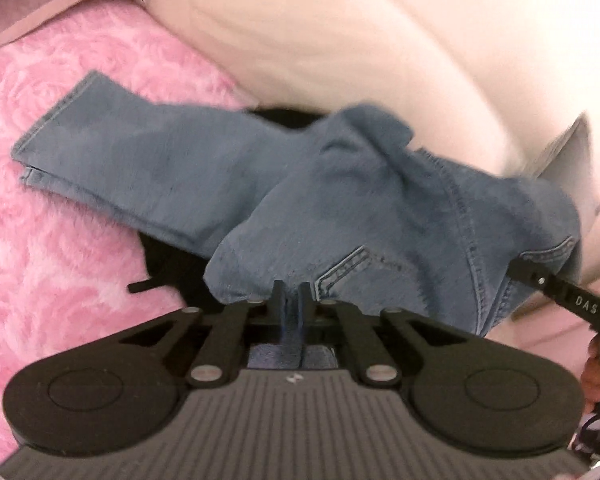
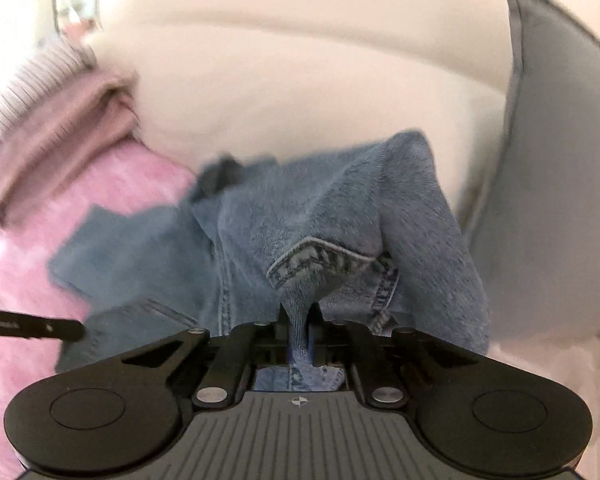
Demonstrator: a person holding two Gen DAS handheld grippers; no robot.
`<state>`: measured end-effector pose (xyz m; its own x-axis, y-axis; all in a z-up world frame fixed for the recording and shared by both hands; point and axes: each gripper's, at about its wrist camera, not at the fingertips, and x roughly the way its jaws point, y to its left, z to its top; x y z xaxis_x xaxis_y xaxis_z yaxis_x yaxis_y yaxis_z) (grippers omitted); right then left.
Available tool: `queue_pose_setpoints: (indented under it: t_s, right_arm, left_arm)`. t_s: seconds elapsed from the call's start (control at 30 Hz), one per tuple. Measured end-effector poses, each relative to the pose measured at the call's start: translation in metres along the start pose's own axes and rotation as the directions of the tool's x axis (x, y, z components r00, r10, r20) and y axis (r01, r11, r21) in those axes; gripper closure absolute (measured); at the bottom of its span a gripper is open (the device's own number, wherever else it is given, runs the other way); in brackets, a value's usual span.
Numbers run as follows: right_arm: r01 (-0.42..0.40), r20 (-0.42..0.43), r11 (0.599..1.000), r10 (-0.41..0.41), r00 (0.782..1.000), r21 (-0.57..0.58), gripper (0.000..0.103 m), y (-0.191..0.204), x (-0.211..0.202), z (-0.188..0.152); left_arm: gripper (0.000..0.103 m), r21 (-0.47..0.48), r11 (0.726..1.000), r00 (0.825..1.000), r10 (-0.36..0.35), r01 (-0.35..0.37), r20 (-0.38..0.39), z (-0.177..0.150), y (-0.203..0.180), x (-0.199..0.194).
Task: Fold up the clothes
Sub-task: 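Close both grippers on the blue jeans near the back pockets, then lift the jeans with both grippers and carry them to open bedspread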
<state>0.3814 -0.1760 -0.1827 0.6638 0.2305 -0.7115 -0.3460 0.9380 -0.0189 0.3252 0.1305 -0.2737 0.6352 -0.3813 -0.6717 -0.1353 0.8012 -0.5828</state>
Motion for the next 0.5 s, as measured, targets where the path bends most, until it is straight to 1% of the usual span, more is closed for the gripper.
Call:
queue_pose_setpoints:
  t_s: [0.07,0.13,0.2,0.27,0.33,0.4,0.43,0.47,0.5]
  right_arm:
    - [-0.041,0.045,0.999,0.041,0.998,0.011,0.099,0.003,-0.020,0.013]
    - [-0.081,0.093,0.997,0.080,0.992,0.002,0.099,0.008,-0.040,0.025]
    - [-0.121,0.143,0.992,0.122,0.982,-0.018,0.099,0.017,-0.061,0.036]
    - [-0.169,0.194,0.984,0.175,0.965,-0.050,0.099,0.030,-0.084,0.046]
    - [-0.226,0.240,0.970,0.241,0.940,-0.088,0.099,0.047,-0.108,0.053]
    - [-0.287,0.280,0.948,0.315,0.907,-0.134,0.099,0.067,-0.134,0.057]
    - [-0.320,0.295,0.933,0.356,0.887,-0.164,0.099,0.080,-0.147,0.059]
    - [-0.358,0.308,0.914,0.402,0.863,-0.189,0.099,0.093,-0.159,0.060]
    - [-0.411,0.313,0.887,0.460,0.831,-0.212,0.099,0.108,-0.173,0.060]
  left_arm:
    - [0.103,-0.033,0.999,0.998,-0.027,0.029,0.060,0.005,-0.005,-0.018]
    - [0.103,-0.042,0.998,0.993,-0.046,0.051,0.111,0.007,-0.012,-0.039]
    - [0.103,-0.043,0.997,0.982,-0.063,0.072,0.180,0.008,-0.018,-0.066]
    - [0.103,-0.051,0.995,0.966,-0.073,0.089,0.249,0.009,-0.020,-0.094]
    - [0.103,-0.074,0.992,0.946,-0.072,0.101,0.317,0.000,-0.017,-0.128]
    - [0.103,-0.100,0.988,0.919,-0.069,0.116,0.388,-0.013,-0.011,-0.165]
    - [0.103,-0.112,0.986,0.904,-0.067,0.126,0.423,-0.019,-0.009,-0.184]
    - [0.103,-0.122,0.981,0.881,-0.077,0.151,0.467,-0.030,-0.006,-0.207]
    - [0.103,-0.131,0.979,0.864,-0.070,0.155,0.499,-0.041,-0.005,-0.226]
